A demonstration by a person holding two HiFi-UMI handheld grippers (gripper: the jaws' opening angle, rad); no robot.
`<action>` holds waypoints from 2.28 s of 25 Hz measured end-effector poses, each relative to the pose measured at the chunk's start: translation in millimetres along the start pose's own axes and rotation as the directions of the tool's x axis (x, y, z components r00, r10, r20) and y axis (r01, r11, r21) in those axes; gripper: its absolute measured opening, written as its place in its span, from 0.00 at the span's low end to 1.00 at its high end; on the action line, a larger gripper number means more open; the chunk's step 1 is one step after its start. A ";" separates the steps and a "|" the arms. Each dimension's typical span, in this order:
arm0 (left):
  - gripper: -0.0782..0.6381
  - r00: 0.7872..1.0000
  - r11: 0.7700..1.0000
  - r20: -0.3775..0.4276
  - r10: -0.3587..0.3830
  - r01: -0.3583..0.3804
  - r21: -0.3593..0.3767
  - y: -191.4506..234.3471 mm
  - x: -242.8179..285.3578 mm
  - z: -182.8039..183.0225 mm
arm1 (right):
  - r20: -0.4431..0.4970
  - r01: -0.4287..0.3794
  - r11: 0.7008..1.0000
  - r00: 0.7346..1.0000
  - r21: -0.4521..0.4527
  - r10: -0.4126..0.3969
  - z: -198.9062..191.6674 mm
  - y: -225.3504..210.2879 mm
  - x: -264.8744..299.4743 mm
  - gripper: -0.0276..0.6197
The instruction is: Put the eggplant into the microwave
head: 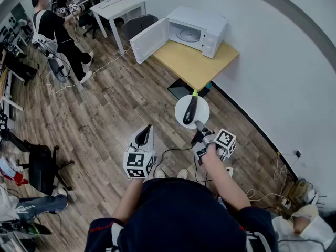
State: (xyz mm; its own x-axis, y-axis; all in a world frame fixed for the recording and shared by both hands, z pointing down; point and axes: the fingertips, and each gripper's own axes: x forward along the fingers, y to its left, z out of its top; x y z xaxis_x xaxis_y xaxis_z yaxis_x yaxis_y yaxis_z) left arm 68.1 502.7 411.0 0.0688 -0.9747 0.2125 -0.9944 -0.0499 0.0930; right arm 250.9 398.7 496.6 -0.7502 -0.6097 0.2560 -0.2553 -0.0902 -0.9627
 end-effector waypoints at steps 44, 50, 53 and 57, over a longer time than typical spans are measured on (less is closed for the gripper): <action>0.13 1.000 1.000 -0.026 -0.016 0.016 -0.018 86.3 178.5 31.3 | -0.033 -0.020 0.999 0.999 0.049 0.021 81.2 18.5 178.5 0.08; 0.13 0.999 0.999 -0.034 -0.024 0.023 -0.021 129.1 211.0 46.5 | -0.030 -0.003 0.999 1.000 0.045 0.005 86.4 36.7 229.4 0.08; 0.13 0.999 0.999 -0.032 -0.032 0.031 -0.023 152.5 224.6 53.0 | -0.022 0.001 0.999 1.000 0.043 0.000 87.1 44.7 253.7 0.08; 0.13 0.998 0.998 -0.038 -0.047 0.046 -0.032 183.4 241.7 55.0 | -0.005 0.004 0.999 1.000 0.049 -0.003 84.0 49.8 282.9 0.08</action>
State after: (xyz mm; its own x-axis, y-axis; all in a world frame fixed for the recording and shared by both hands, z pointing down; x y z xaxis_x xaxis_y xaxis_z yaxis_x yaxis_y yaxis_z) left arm -102.0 245.9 426.0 0.1189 -0.9624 0.2442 -0.9871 -0.0881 0.1334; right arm 77.2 155.6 513.7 -0.7523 -0.6054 0.2598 -0.2279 -0.1309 -0.9649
